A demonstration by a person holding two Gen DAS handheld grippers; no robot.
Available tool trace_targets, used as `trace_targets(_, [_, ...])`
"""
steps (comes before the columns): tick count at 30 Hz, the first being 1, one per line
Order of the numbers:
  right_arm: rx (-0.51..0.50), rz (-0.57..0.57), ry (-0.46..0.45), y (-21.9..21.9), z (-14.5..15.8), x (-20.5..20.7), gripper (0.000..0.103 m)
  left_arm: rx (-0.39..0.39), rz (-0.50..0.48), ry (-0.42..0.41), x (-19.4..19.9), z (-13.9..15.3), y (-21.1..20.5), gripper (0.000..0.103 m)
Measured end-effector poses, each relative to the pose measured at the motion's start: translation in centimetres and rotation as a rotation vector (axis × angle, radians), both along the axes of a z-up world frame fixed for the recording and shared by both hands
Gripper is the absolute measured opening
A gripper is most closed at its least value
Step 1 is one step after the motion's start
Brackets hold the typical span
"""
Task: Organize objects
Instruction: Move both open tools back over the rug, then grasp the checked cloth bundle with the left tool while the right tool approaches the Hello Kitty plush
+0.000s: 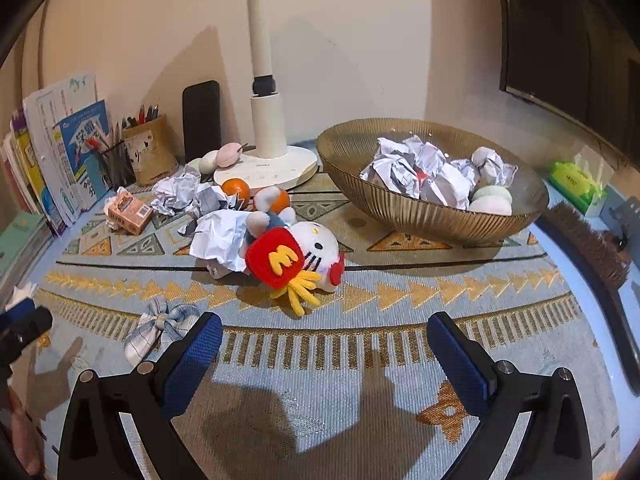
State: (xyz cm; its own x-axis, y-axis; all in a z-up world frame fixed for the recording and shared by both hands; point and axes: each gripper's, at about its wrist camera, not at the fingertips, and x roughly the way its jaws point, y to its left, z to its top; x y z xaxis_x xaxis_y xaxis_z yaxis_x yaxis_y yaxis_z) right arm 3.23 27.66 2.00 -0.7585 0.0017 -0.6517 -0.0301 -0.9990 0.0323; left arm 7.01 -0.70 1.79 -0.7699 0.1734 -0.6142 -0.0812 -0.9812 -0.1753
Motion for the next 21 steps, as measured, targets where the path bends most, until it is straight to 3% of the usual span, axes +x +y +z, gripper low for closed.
trace_targets(5, [-0.06,0.011,-0.019,0.7,-0.2,-0.3,0.102,0.006,-0.03,-0.038,-0.2,-0.4,0.3,0.102])
trace_targets(9, [-0.098,0.034,-0.061,0.9,-0.4,-1.0,0.102,-0.04,-0.065,-0.099,-1.0,-0.8,1.6,0.102])
trace_targets(13, [-0.245,0.075,-0.217,2.1,-0.5,-4.2,0.102,-0.079,-0.167,-0.127,-2.5,0.0,5.2,0.102])
trace_targets(15, [-0.285,0.091,-0.242,2.4,0.1,-5.5,0.102,-0.087,-0.254,-0.158,-3.4,0.0,7.5,0.102])
trace_targets(17, [-0.264,0.104,-0.227,2.2,0.8,-6.6,0.102,-0.073,-0.339,-0.173,-4.5,-0.2,9.7,0.102])
trace_targets(19, [-0.163,0.08,-0.229,1.5,0.6,-8.2,0.102,-0.103,-0.362,-0.208,-5.8,-0.8,11.5,0.102])
trace_targets(21, [-0.128,0.091,-0.251,0.7,-0.2,-9.6,0.101,-0.129,-0.369,-0.217,-6.6,-1.3,12.6,0.1])
